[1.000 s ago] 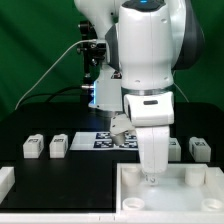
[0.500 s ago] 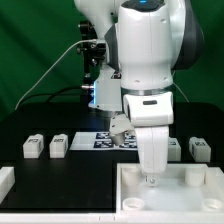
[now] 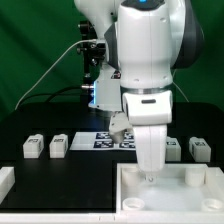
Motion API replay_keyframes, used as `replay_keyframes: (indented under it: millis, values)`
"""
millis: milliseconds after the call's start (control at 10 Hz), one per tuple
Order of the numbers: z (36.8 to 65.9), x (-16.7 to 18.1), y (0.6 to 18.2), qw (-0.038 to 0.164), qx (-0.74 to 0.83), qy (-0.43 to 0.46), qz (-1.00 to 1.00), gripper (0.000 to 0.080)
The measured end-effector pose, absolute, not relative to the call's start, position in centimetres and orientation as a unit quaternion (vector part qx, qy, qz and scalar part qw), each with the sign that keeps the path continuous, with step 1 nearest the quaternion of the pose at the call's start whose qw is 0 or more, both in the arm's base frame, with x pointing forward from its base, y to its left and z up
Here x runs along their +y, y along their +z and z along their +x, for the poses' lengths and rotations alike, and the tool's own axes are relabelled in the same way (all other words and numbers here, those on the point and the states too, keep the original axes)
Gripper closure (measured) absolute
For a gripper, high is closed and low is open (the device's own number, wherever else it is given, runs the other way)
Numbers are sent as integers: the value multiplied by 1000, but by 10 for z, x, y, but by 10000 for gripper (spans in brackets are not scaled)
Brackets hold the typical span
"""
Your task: Assemble one leg
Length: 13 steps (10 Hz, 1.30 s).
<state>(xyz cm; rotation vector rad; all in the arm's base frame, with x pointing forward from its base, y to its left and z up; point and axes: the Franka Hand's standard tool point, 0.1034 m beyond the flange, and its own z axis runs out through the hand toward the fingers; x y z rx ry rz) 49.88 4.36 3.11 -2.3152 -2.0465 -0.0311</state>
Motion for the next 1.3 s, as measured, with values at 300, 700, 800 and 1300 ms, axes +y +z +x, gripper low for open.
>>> replay_keyframes:
  millis: [300, 700, 800, 1300]
  values:
    - [487, 65, 65, 17, -524, -15, -851, 150]
    - [481, 87, 71, 31, -288, -16, -957, 150]
    - [480, 88, 71, 34, -248, -14, -968, 150]
    - [450, 145, 62, 60, 5, 21, -998, 150]
